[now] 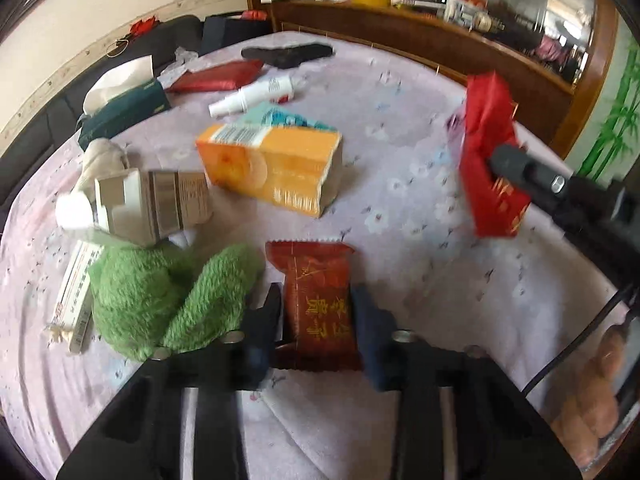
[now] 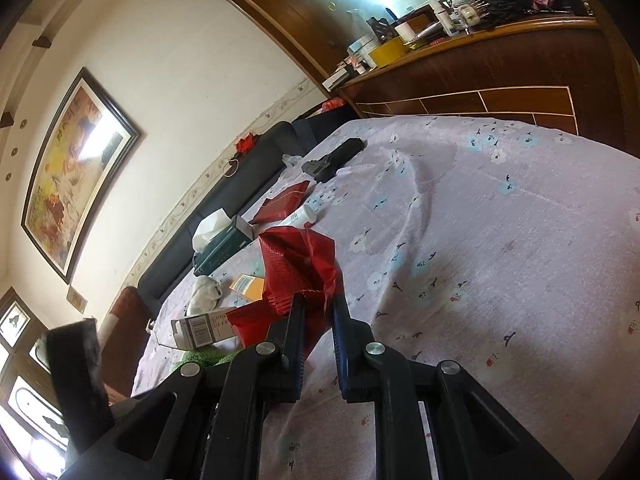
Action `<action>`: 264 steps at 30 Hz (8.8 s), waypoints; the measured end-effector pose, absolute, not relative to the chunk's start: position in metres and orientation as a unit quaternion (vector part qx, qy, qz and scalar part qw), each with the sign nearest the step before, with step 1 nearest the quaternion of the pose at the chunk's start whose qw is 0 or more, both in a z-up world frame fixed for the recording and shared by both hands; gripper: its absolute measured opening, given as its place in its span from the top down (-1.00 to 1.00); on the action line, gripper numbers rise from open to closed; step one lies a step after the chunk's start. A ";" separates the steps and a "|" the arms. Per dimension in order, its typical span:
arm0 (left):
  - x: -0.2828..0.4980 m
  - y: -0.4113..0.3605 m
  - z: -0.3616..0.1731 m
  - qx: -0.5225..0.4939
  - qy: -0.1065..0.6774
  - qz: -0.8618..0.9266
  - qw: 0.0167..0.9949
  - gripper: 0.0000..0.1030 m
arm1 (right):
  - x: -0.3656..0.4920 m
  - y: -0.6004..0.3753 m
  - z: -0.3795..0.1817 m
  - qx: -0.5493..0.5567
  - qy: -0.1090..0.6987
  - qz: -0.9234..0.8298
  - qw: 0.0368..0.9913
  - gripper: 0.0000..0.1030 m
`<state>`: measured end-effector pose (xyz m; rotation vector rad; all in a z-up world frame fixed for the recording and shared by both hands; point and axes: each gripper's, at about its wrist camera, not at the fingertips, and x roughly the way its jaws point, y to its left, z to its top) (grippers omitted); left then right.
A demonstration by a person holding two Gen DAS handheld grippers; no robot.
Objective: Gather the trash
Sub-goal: 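Grasp the dark red snack packet with the left tool while the right tool grasps the red bag, then carry the dark red packet and red bag with both tools over the red wastebasket, then open the left tool over the basket while the right tool releases the red bag, then return both tools to the table toward the remaining trash, then grasp the open white box with the left tool while the right tool grasps the orange box, then carry the white box and orange box with both tools over the red wastebasket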
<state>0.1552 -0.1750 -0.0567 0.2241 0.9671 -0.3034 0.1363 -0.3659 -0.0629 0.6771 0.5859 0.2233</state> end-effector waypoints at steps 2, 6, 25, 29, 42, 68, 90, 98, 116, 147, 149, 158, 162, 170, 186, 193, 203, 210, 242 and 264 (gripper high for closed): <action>0.147 -0.170 -0.052 0.097 0.460 -0.144 0.871 0.42 | 0.135 -0.368 -0.063 0.329 0.279 0.110 0.895 0.76; 0.118 -0.152 -0.031 0.050 0.450 -0.139 0.881 0.43 | 0.131 -0.370 -0.061 0.333 0.268 0.115 0.897 0.76; -0.060 -0.149 0.076 -0.082 0.318 -0.223 0.918 0.43 | -0.061 -0.400 0.045 0.298 0.186 0.147 0.925 0.75; -0.076 -0.170 0.088 -0.067 0.302 -0.243 0.920 0.43 | -0.112 -0.412 0.065 0.271 0.169 0.115 0.941 0.75; -0.104 -0.210 0.112 -0.036 0.267 -0.267 0.925 0.43 | -0.178 -0.448 0.084 0.240 0.168 0.037 0.955 0.72; -0.125 -0.282 0.118 -0.010 0.265 -0.375 0.888 0.43 | -0.243 -0.489 0.124 0.198 0.129 -0.079 0.969 0.71; -0.117 -0.463 0.060 0.027 0.349 -0.555 0.754 0.43 | -0.275 -0.597 0.070 0.279 0.155 -0.215 0.923 0.71; -0.109 -0.513 0.021 0.038 0.386 -0.569 0.725 0.43 | -0.268 -0.626 0.048 0.297 0.183 -0.238 0.906 0.71; -0.088 -0.516 -0.006 0.024 0.422 -0.555 0.716 0.14 | -0.254 -0.658 0.022 0.341 0.208 -0.256 0.881 0.19; -0.032 -0.089 0.100 -0.106 0.282 -0.188 0.935 -0.57 | -0.077 -0.402 0.091 0.225 0.185 0.128 0.948 -0.69; -0.027 -0.079 0.099 -0.107 0.285 -0.175 0.936 -0.57 | -0.061 -0.390 0.089 0.217 0.193 0.147 0.946 -0.69; 0.001 -0.063 0.087 -0.099 0.308 -0.146 0.935 -0.57 | 0.012 -0.345 0.068 0.195 0.241 0.193 0.931 -0.69; 0.020 -0.064 0.077 -0.093 0.327 -0.146 0.929 -0.57 | 0.031 -0.340 0.060 0.196 0.255 0.205 0.924 -0.69; 0.073 -0.066 0.059 -0.070 0.367 -0.145 0.916 -0.57 | 0.088 -0.326 0.046 0.185 0.287 0.238 0.909 -0.69; 0.187 -0.089 -0.002 0.005 0.433 -0.104 0.895 -0.56 | 0.238 -0.308 -0.023 0.219 0.362 0.261 0.868 -0.68; 0.207 -0.094 -0.017 0.003 0.440 -0.105 0.892 -0.44 | 0.259 -0.299 -0.054 0.218 0.377 0.256 0.863 -0.52; 0.208 -0.098 -0.021 -0.006 0.445 -0.109 0.889 0.36 | 0.260 -0.278 -0.075 0.164 0.416 0.255 0.857 0.35; 0.192 -0.086 -0.004 -0.037 0.427 -0.109 0.897 0.38 | 0.256 -0.277 -0.073 0.165 0.407 0.266 0.858 0.55; -0.073 -0.172 0.110 -0.054 0.274 -0.230 0.932 0.37 | -0.105 -0.413 0.090 0.214 0.200 0.108 0.950 0.55; -0.115 -0.206 0.126 -0.031 0.245 -0.277 0.929 0.37 | -0.180 -0.437 0.115 0.193 0.156 0.044 0.968 0.55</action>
